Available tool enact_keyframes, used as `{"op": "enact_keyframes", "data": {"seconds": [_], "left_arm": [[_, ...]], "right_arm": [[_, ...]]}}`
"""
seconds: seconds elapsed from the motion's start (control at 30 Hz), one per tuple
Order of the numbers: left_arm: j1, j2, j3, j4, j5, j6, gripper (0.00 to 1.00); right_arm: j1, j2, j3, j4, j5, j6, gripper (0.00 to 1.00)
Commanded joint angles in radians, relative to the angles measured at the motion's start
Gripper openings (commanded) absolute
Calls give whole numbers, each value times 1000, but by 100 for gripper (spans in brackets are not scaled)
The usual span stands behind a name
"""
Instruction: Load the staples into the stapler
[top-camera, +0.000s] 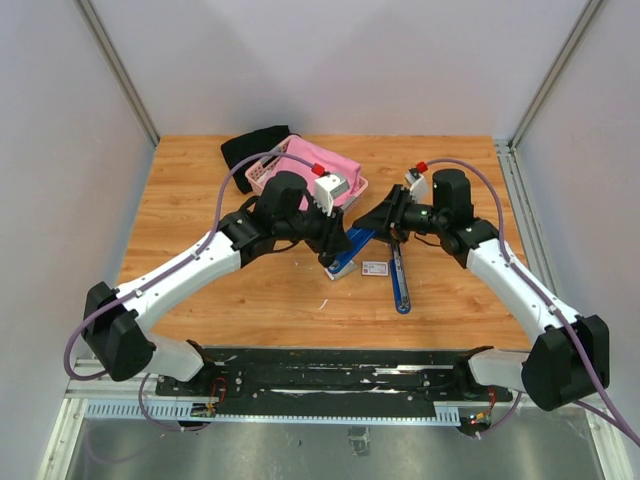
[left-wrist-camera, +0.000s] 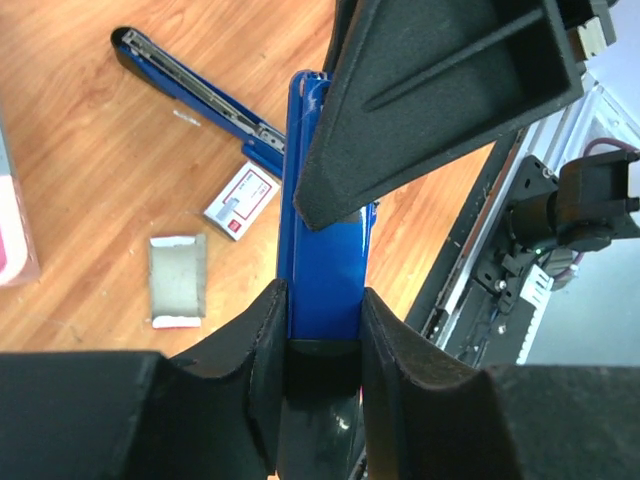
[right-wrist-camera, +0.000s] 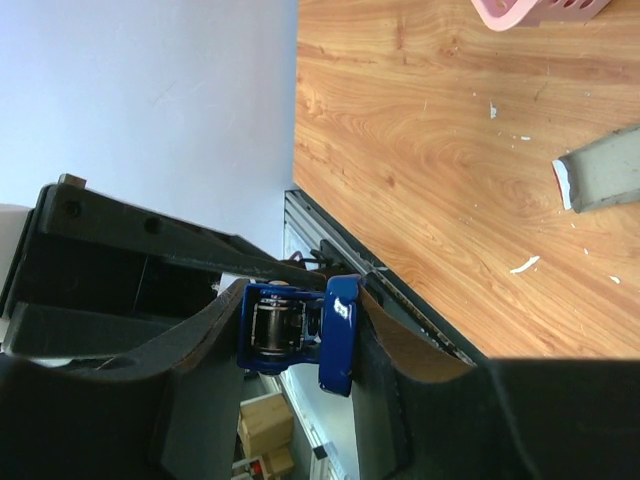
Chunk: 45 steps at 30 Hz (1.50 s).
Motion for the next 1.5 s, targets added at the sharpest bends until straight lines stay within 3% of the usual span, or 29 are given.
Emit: {"op": "enact_keyframes", "data": {"seconds": [0.0,0.1,0.13,0.2,0.33,0.37,0.57,0.7,0.77,0.9,1.03,1.23,1.47], "left_arm": [[-3,-1,21,-2,10,7,15],[-3,-11,8,-11,-5,-3,1],[-3,-18,3,-15,-16,-12,0],[-3,-32,-10,-23,-49,-30,0],[10,-50,-32,-78,-122,-67,0],[31,-46,-34,-101,-123,-80,0],[224,-64,-74,-203,-155,-116,0],[385,-23,-97,-276,-245,-144,0],[494,13,-119,-274,-248,-175,0],[638,49,-167,-175,-337,-215,0],[685,153,-135,-155,-462,-192,0],[717,274,-89,-128,-537,-163,0],[728,311,-93,-92,-532,-157,22]], "right_arm": [[24,-6,62,-24,-27,-43,0],[24,-4,72,-54,-16,-82,0],[25,-4,82,-72,-8,-102,3],[24,-8,104,-125,24,-164,16],[22,-15,179,-305,142,-319,55],[22,-15,199,-345,173,-357,57],[-3,-37,269,-502,350,-497,64],[-3,-38,316,-626,527,-595,62],[-2,-44,323,-661,599,-628,56],[5,-70,289,-666,675,-652,57],[24,-85,222,-656,754,-654,70],[75,-95,121,-620,839,-659,73],[129,-60,52,-615,887,-638,69]]}}
